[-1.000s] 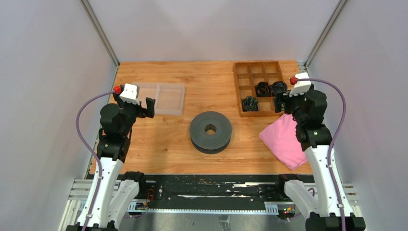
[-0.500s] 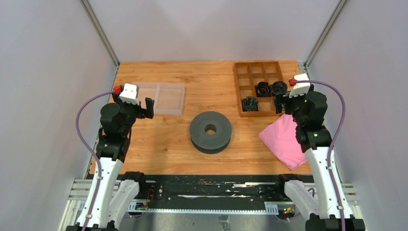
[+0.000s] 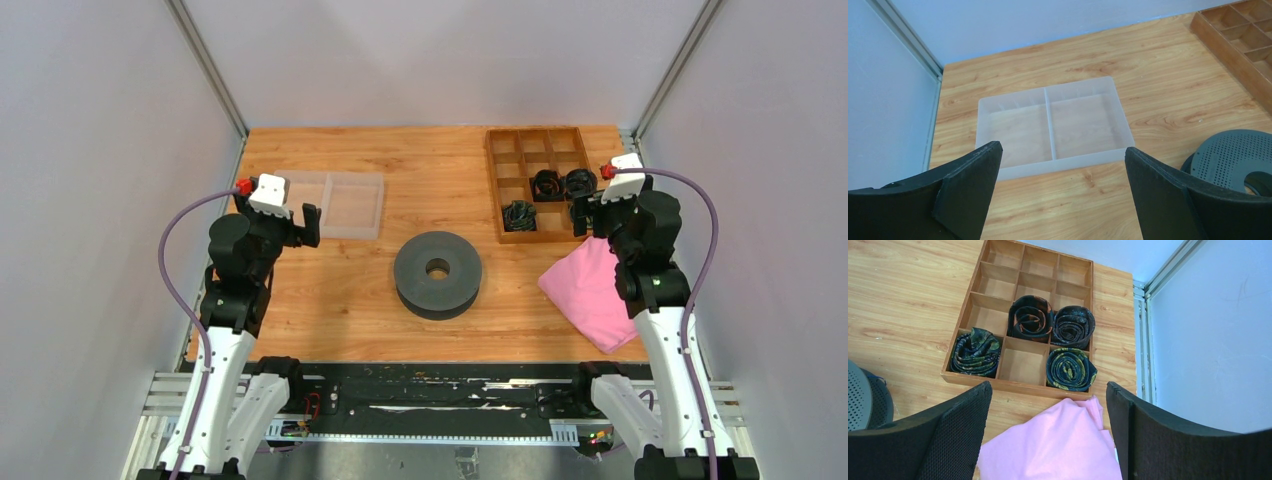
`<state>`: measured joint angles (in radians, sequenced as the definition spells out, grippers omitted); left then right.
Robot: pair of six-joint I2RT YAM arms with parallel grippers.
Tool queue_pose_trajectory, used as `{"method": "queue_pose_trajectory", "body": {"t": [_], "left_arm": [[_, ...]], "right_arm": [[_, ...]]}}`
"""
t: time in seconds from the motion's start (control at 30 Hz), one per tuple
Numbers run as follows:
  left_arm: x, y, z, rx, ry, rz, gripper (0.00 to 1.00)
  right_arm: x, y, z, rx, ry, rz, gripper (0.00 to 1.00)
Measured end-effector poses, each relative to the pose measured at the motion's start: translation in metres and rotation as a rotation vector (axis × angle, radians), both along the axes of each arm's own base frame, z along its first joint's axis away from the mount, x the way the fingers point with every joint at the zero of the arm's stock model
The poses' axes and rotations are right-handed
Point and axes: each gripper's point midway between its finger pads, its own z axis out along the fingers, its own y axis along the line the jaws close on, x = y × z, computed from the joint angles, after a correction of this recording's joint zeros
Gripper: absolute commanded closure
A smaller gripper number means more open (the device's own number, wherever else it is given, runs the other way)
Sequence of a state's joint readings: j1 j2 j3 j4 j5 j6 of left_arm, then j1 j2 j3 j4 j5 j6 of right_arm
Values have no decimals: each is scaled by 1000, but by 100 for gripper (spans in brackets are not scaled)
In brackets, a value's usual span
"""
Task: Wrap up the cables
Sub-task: Reset both arms
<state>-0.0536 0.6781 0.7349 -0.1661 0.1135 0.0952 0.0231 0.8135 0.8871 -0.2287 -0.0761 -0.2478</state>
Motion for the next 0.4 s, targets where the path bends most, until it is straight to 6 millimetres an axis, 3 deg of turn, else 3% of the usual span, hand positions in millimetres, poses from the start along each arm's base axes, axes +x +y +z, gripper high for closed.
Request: {"method": "queue_pose_trajectory", "body": {"t": [0.4], "left_arm": [[0,0,0,1,1,-2,2]], "right_arm": [[0,0,0,-4,0,1,17]]}}
